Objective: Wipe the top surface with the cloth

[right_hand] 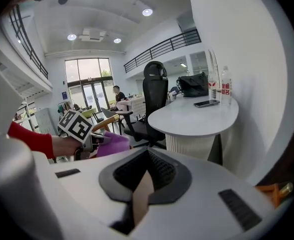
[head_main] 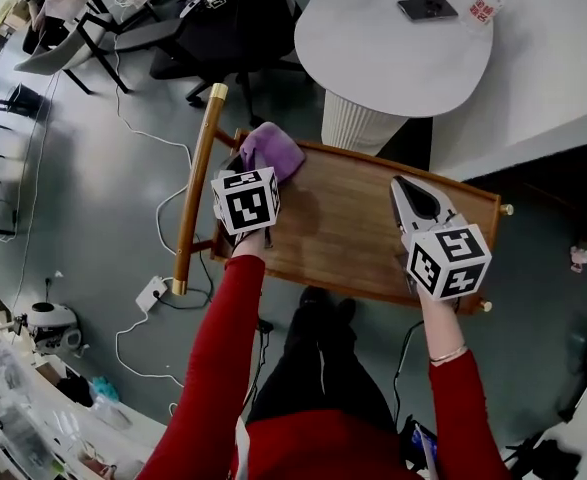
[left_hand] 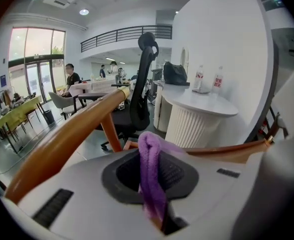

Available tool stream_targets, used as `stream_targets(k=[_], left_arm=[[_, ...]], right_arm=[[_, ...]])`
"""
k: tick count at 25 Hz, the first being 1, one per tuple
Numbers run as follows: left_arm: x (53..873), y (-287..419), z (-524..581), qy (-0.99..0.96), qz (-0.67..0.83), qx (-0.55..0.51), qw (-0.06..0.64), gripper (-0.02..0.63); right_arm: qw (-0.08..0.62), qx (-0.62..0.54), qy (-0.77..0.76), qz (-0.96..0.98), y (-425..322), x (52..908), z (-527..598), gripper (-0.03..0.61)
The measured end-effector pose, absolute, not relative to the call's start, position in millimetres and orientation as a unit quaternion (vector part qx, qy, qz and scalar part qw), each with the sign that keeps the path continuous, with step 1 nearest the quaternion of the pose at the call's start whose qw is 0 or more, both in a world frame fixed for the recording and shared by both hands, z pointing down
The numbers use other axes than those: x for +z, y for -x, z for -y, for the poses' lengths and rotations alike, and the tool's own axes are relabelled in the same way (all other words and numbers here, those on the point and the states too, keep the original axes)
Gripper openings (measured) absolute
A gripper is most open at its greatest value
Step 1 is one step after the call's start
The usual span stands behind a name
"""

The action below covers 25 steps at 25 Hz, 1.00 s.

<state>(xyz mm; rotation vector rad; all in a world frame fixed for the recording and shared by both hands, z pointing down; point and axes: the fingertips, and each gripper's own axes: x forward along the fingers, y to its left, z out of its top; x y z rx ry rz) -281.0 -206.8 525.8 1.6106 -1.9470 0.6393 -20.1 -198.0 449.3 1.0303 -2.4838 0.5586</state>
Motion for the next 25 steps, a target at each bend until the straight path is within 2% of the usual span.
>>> stream_targets(k=[9,15,25], left_arm=[[447,248,140,-0.676,0.693,0.159,0.194,0.049],[382,191,82,-0.764,0.623,0.121,0.116,0.049],[359,96,52,-0.83,0.543,0.111,0.059,0.049]], right_arm=[[0.162,0.191,-0.393,0.885,-11,415,166,0.005],[0.097,0.187,-0.396,0.894,-35,375,111,0.005],[0.027,0.14,-0.44,0.886,-81,333,49,0.005]])
